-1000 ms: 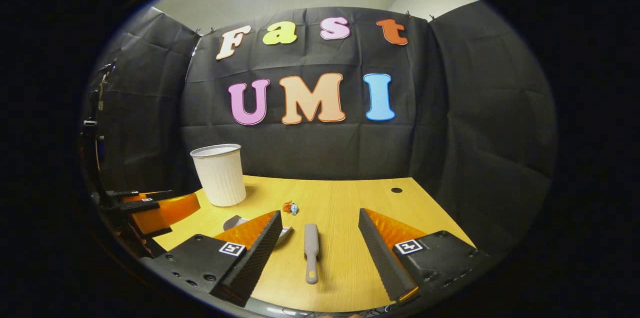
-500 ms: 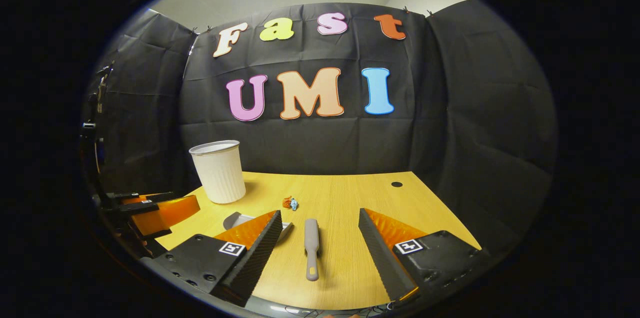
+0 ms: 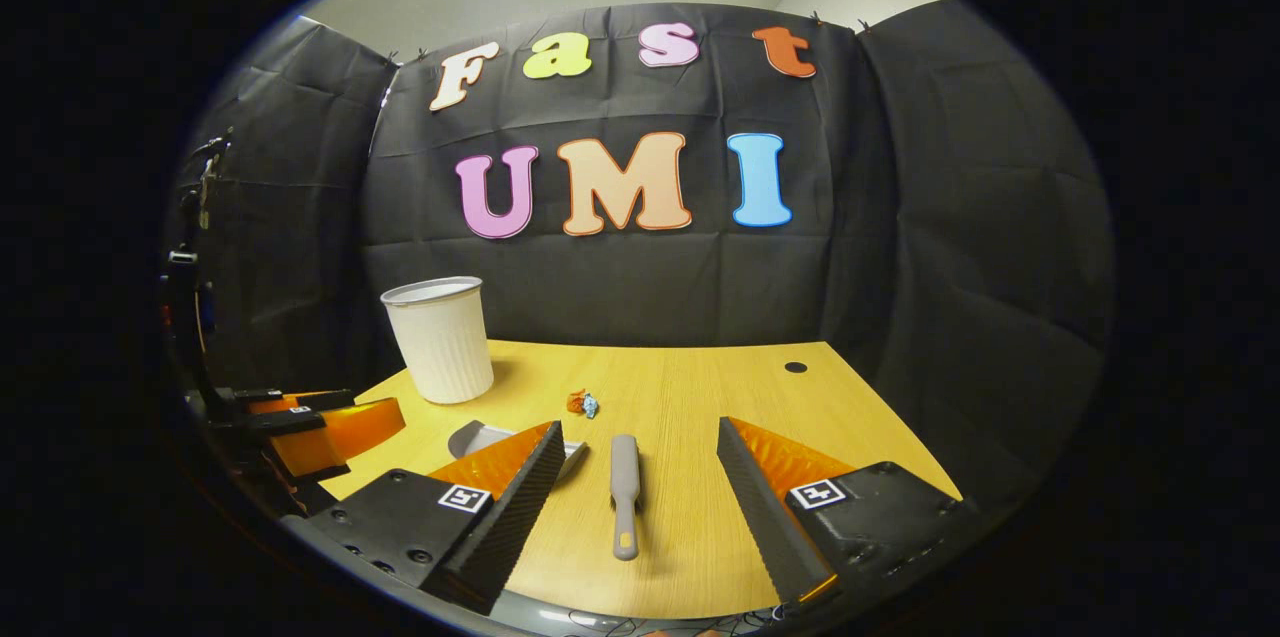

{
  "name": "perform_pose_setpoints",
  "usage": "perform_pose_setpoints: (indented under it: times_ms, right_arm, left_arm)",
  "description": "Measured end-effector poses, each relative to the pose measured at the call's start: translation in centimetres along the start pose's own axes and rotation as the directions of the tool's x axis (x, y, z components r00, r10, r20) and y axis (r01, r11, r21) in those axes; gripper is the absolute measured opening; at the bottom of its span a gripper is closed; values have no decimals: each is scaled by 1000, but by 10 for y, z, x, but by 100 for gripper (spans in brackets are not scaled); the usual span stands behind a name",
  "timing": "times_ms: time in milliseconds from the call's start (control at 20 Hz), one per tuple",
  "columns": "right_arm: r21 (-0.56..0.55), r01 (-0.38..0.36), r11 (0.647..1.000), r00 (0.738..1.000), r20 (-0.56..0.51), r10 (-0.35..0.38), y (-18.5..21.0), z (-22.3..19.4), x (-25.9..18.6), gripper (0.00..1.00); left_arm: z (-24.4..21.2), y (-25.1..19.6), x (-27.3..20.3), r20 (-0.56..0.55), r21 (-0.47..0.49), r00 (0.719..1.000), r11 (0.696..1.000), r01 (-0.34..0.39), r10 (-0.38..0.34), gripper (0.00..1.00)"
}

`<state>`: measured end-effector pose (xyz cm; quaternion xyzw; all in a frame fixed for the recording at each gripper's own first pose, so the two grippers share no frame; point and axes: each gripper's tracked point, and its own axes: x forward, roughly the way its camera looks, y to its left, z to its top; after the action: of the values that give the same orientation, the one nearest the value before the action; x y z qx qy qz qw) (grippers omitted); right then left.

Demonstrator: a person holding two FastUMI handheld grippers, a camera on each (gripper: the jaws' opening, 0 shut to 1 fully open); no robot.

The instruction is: Pick up the small broom and dustpan from the desktop, sweep the trash into the dustpan with the broom, and then empty the trash into the garbage bin.

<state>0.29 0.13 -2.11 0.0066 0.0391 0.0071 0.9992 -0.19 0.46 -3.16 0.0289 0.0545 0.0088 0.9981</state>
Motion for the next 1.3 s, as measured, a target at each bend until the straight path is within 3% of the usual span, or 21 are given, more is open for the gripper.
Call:
perform_pose_setpoints:
  times_ms: [850, 1150, 1300]
  right_arm:
    - [7, -24, 1000, 997, -75, 24, 6, -20, 14, 92]
    - [1, -10, 1000, 981, -193, 10, 0, -55, 51, 92]
    - [15, -28, 1000, 960, -280, 31, 0, -80, 76, 92]
  left_arm:
    - [-31, 10, 11, -97, -8, 995, 1000, -14, 13, 94]
    - [-58, 18, 36, -189, 44, 982, 999, -2, 10, 94]
    - [-84, 24, 53, -285, 68, 958, 998, -1, 20, 93]
